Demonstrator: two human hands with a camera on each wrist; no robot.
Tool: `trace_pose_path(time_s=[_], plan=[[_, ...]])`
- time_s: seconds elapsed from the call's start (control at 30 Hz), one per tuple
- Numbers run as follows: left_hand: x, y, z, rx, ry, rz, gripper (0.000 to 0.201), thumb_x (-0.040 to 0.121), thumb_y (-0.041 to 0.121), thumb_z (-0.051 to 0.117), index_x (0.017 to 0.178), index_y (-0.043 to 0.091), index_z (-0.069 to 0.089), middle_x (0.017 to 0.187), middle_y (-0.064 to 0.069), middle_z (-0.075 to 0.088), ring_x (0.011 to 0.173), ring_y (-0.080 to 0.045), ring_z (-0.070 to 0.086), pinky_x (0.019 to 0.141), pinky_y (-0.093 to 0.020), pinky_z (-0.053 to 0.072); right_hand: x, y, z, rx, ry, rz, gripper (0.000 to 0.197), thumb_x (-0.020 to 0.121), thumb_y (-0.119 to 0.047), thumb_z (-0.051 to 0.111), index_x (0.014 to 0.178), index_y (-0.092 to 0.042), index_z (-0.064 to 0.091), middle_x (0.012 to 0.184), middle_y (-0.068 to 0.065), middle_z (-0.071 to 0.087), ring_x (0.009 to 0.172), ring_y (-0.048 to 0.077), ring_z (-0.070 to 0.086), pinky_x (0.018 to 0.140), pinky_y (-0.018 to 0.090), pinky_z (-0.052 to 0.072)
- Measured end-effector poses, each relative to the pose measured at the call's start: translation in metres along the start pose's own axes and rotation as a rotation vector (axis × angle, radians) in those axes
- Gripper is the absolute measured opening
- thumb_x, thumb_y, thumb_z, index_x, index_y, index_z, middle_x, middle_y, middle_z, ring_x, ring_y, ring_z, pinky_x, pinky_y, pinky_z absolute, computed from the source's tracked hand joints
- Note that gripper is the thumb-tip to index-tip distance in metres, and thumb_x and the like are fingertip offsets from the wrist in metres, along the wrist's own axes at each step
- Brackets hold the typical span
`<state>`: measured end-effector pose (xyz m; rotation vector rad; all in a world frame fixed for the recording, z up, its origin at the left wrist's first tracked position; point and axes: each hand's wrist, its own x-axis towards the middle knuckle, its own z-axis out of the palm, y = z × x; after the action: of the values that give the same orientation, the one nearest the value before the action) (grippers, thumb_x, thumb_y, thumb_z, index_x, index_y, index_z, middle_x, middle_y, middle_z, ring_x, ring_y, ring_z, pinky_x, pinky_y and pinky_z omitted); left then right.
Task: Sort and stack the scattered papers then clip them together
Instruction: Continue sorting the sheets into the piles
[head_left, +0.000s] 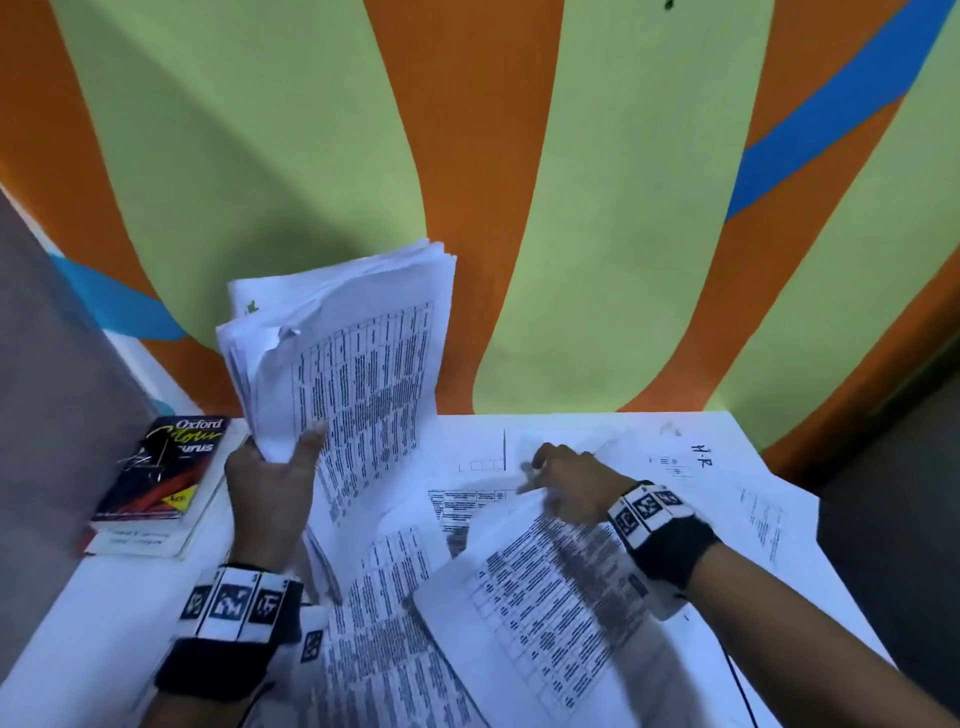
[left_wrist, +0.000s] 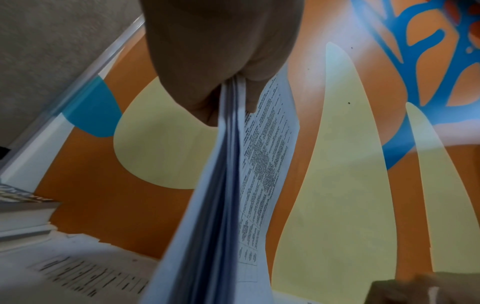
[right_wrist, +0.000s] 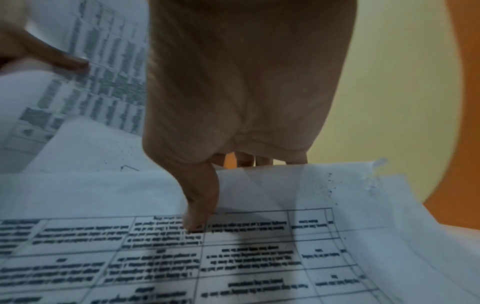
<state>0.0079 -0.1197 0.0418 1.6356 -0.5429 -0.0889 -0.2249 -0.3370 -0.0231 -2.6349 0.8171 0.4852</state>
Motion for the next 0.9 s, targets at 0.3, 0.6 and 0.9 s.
trace_pose_path(time_s=[0.3, 0.6, 0.9], plan=[[0.002, 0.000, 0.000, 0.008, 0.010, -0.021, 0.018, 0.082, 0.019, 0.074, 0.083, 0.005, 0.064, 0.081, -0.012, 0.065, 0.074, -0.021, 0.059, 0.072, -0.032, 0.046, 0.035, -0.035, 0.019, -0.073, 0.064, 0.028, 0.043, 0.081, -0.017, 0.063, 0.125, -0.018, 0.063, 0.128, 0.013, 0.043, 0.117, 0.033, 0.046, 0.096, 0.045, 0.044], [0.000, -0.006, -0.002, -0.022, 0.034, -0.012, 0.022, 0.081, 0.020, 0.075, 0.086, 0.001, 0.067, 0.079, -0.011, 0.066, 0.072, -0.020, 0.059, 0.072, -0.032, 0.046, 0.042, -0.037, 0.005, -0.033, 0.015, 0.146, 0.046, 0.080, -0.014, 0.068, 0.125, -0.011, 0.061, 0.124, 0.014, 0.051, 0.104, 0.032, 0.059, 0.090, 0.040, 0.052], [0.003, -0.007, -0.004, -0.012, 0.034, -0.010, 0.021, 0.081, 0.022, 0.074, 0.076, 0.006, 0.062, 0.072, -0.012, 0.063, 0.068, -0.022, 0.058, 0.068, -0.034, 0.046, 0.037, -0.029, 0.014, -0.028, 0.046, 0.076, 0.048, 0.083, -0.016, 0.062, 0.131, -0.017, 0.058, 0.130, 0.014, 0.037, 0.118, 0.036, 0.038, 0.096, 0.046, 0.046]])
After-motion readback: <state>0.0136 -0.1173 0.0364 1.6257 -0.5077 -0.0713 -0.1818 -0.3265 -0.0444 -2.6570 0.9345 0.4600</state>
